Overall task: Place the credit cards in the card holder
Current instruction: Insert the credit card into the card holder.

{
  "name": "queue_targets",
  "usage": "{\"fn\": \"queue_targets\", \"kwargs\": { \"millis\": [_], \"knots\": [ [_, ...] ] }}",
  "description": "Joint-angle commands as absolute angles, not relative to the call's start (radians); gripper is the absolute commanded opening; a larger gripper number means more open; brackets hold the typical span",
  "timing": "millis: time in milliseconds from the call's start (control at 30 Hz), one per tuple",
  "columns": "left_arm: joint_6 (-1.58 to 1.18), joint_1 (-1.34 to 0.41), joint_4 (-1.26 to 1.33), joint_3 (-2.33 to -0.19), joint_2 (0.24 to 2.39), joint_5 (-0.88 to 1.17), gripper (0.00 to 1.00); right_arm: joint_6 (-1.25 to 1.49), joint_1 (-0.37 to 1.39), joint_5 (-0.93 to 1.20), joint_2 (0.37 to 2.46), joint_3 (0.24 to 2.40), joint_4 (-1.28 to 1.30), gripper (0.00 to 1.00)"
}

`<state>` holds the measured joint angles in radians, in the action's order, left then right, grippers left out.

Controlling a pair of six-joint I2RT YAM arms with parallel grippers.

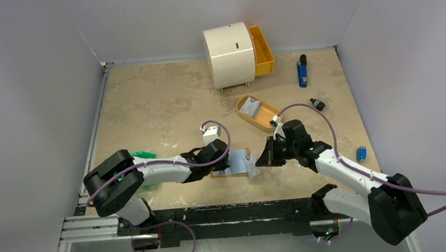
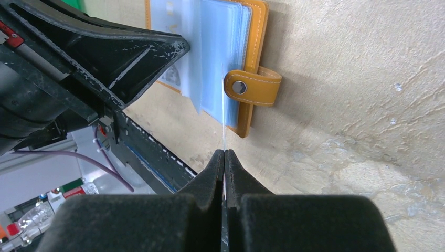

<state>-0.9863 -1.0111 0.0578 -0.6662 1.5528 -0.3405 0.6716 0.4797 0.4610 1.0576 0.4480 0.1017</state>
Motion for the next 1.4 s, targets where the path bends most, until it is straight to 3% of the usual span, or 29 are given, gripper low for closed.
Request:
{"fn": "queue_targets", "kwargs": {
  "millis": [0,433,1367],
  "knots": [
    [-0.985,-1.017,0.041,-0.683,1.566,-0.375,0.00,0.660,0.485,0.451,1.063,0.465,0.110,0.00],
    [-0.994,-1.017,0.043,-0.674,1.567,-0.379,0.00,0.662,0.496,0.569,1.115,0.492,0.029,0.00],
    [-0.998,-1.017,-0.033,-0.680,1.499,-0.412,0.00,0.667,0.595,0.588,1.226,0.549,-0.043,0.00]
  ]
}}
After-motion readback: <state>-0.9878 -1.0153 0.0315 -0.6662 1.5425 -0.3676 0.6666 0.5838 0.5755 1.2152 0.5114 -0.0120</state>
